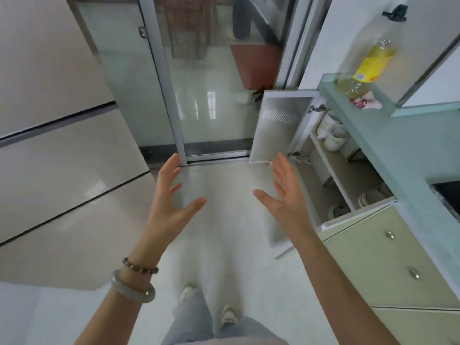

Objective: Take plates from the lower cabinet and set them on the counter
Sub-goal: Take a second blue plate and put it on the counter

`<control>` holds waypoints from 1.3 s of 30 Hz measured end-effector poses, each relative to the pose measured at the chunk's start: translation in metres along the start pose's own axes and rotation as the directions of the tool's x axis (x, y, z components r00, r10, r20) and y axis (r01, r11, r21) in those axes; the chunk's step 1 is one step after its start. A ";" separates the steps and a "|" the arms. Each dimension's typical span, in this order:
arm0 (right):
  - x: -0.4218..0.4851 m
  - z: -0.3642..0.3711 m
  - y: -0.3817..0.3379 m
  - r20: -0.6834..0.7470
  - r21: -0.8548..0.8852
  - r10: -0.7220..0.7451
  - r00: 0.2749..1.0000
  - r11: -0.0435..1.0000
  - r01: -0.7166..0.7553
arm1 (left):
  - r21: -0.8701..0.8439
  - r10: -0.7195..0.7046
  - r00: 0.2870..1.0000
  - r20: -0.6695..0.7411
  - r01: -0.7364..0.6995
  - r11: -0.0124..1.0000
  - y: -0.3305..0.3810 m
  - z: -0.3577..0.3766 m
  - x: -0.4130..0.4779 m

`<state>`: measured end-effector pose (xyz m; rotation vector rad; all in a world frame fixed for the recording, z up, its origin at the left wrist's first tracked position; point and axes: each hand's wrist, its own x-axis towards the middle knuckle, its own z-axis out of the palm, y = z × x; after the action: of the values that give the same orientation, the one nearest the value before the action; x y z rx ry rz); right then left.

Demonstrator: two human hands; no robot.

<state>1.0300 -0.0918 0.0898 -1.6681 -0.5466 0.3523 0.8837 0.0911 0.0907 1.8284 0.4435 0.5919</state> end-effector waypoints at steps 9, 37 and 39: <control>0.105 0.020 0.011 -0.294 0.003 0.063 0.954 0.998 -0.065 | -0.065 0.064 0.972 0.228 -0.050 0.997 -0.036 0.006 0.168; 0.276 -0.101 0.079 -0.849 0.140 0.177 0.497 0.984 -0.111 | -0.221 0.238 0.565 0.790 -0.099 0.970 -0.052 0.256 0.463; 0.288 -0.118 0.084 -0.863 0.144 0.182 0.471 0.983 -0.116 | -0.238 0.259 0.546 0.797 -0.110 0.965 -0.047 0.279 0.477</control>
<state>1.3463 -0.0445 0.0492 -1.5826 0.4083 -0.3947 1.4325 0.1646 0.0583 1.7779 -0.4480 -0.1550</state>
